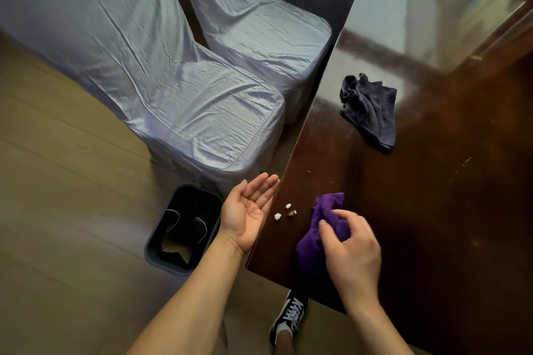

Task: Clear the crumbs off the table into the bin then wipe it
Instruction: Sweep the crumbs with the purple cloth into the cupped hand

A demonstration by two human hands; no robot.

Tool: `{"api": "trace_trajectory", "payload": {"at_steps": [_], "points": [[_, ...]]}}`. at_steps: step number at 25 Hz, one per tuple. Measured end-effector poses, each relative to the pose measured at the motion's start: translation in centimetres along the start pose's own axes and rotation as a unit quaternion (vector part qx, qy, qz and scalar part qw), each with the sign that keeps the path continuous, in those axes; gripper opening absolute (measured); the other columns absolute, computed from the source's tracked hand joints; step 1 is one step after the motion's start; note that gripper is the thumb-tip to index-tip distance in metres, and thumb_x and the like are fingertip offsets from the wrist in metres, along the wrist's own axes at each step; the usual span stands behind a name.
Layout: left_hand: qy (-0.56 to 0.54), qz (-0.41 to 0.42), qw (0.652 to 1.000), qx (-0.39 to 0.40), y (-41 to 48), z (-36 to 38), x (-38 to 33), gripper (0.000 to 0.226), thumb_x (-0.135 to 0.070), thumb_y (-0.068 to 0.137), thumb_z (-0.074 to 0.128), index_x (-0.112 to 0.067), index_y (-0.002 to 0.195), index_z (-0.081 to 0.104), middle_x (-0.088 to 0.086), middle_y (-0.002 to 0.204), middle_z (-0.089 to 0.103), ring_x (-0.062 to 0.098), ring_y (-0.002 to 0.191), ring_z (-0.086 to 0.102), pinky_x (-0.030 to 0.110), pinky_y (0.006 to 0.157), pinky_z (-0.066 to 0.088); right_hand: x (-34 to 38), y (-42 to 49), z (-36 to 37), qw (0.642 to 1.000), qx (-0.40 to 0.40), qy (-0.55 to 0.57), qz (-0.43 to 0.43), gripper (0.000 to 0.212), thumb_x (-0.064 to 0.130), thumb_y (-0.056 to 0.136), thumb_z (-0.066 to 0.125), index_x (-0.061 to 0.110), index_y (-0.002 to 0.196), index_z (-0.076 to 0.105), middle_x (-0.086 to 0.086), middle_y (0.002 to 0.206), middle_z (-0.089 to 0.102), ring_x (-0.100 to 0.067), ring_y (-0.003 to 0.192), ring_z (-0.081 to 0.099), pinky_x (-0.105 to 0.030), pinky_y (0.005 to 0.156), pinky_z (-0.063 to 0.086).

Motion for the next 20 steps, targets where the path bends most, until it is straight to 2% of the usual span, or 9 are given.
{"api": "trace_trajectory", "payload": {"at_steps": [3, 5, 7, 10, 11, 13, 16, 20], "points": [[-0.014, 0.009, 1.000, -0.003, -0.2, -0.1, -0.1, 0.043, -0.027, 0.096, 0.041, 0.002, 0.120, 0.061, 0.024, 0.121, 0.066, 0.032, 0.114, 0.064, 0.038, 0.086, 0.057, 2.6, -1.3, 3.0, 0.998, 0.040, 0.020, -0.038, 0.019, 0.026, 0.085, 0.071, 0.025, 0.104, 0.070, 0.007, 0.100, 0.066, -0.014, 0.088, 0.064, -0.032, 0.075, 0.050], [-0.020, 0.008, 1.000, -0.002, -0.3, -0.2, -0.1, 0.043, -0.027, 0.097, 0.041, 0.001, 0.121, 0.061, 0.023, 0.123, 0.066, 0.033, 0.115, 0.064, 0.040, 0.092, 0.052, 3.9, -1.7, 4.3, 0.996, 0.056, 0.042, -0.051, 0.019, 0.027, 0.085, 0.071, 0.026, 0.105, 0.070, 0.009, 0.100, 0.066, -0.012, 0.089, 0.064, -0.033, 0.076, 0.052], [-0.023, 0.009, 1.000, -0.004, -0.3, -0.5, 0.0, 0.043, -0.028, 0.097, 0.040, 0.001, 0.121, 0.061, 0.023, 0.123, 0.066, 0.033, 0.115, 0.063, 0.042, 0.094, 0.050, 5.1, -2.2, 5.4, 0.992, 0.081, 0.069, -0.068, 0.019, 0.027, 0.085, 0.071, 0.028, 0.104, 0.070, 0.012, 0.098, 0.066, -0.005, 0.087, 0.063, -0.026, 0.076, 0.050], [-0.026, 0.004, 1.000, -0.005, -0.3, -0.7, 0.2, 0.043, -0.026, 0.098, 0.038, 0.001, 0.123, 0.059, 0.022, 0.123, 0.066, 0.033, 0.115, 0.064, 0.041, 0.087, 0.055, 6.5, -2.5, 5.7, 0.983, 0.107, 0.124, -0.088, 0.018, 0.027, 0.084, 0.072, 0.033, 0.101, 0.069, 0.016, 0.094, 0.067, 0.000, 0.089, 0.063, -0.017, 0.074, 0.049], [-0.035, -0.003, 0.999, -0.004, -0.3, -0.7, 0.3, 0.042, -0.025, 0.098, 0.038, 0.001, 0.122, 0.059, 0.022, 0.122, 0.067, 0.032, 0.113, 0.065, 0.041, 0.084, 0.057, 6.3, -2.2, 5.3, 0.981, 0.100, 0.144, -0.083, 0.018, 0.028, 0.084, 0.072, 0.034, 0.100, 0.069, 0.015, 0.094, 0.069, 0.000, 0.089, 0.065, -0.020, 0.076, 0.051], [-0.060, -0.017, 0.998, -0.005, -0.1, -0.8, 0.3, 0.040, -0.024, 0.096, 0.041, 0.002, 0.117, 0.063, 0.023, 0.115, 0.069, 0.032, 0.105, 0.069, 0.041, 0.079, 0.059, 5.0, -1.2, 3.9, 0.980, 0.074, 0.176, -0.052, 0.018, 0.030, 0.084, 0.073, 0.032, 0.101, 0.070, 0.011, 0.094, 0.072, -0.006, 0.089, 0.068, -0.035, 0.082, 0.057], [-0.105, -0.018, 0.994, -0.003, 0.1, -1.0, 0.3, 0.039, -0.020, 0.094, 0.045, 0.008, 0.108, 0.068, 0.029, 0.118, 0.066, 0.040, 0.109, 0.065, 0.047, 0.082, 0.059, 2.2, 0.7, 1.2, 0.984, 0.031, 0.173, -0.001, 0.020, 0.028, 0.084, 0.075, 0.031, 0.103, 0.071, 0.005, 0.095, 0.074, -0.017, 0.089, 0.071, -0.054, 0.084, 0.058], [-0.121, -0.010, 0.993, 0.010, 0.1, -0.9, 0.2, 0.039, -0.020, 0.093, 0.046, 0.009, 0.106, 0.069, 0.030, 0.122, 0.063, 0.042, 0.114, 0.062, 0.050, 0.088, 0.056, 1.5, 4.8, -1.3, 0.994, -0.025, 0.110, 0.005, 0.020, 0.029, 0.085, 0.072, 0.032, 0.105, 0.069, 0.002, 0.100, 0.071, -0.020, 0.093, 0.068, -0.053, 0.090, 0.055]]}}
Point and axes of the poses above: each hand's wrist, its own y-axis towards the middle knuckle, its own z-axis out of the palm, x = y × z, the point moved 7 cm from there along y, towards the middle knuckle
